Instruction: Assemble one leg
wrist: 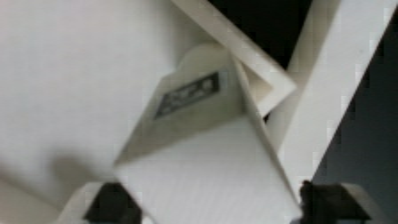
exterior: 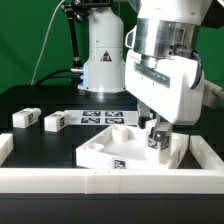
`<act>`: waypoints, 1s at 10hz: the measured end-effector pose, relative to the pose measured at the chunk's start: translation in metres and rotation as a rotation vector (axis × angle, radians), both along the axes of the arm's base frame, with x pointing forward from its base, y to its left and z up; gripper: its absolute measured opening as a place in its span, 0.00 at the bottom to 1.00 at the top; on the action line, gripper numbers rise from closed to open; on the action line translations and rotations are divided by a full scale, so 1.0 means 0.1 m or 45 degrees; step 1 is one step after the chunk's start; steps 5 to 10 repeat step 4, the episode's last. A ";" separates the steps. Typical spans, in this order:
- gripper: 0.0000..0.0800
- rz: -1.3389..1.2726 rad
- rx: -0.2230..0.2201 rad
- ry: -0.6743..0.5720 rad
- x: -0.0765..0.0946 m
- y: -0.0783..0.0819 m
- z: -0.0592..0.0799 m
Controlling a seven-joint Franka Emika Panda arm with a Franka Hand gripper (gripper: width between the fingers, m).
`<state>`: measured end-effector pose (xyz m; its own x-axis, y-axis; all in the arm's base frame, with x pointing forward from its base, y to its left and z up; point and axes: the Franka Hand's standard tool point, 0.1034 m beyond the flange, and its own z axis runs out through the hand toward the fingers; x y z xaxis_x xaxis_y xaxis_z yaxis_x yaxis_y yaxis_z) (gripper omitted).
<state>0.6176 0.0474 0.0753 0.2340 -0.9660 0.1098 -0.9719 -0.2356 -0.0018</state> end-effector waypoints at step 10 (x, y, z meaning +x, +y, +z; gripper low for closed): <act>0.80 0.000 0.000 0.000 0.00 0.00 0.00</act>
Offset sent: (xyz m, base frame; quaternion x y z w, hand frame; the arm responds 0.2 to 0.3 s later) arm 0.0000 0.0000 0.0000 0.0000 0.0000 0.0000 1.0000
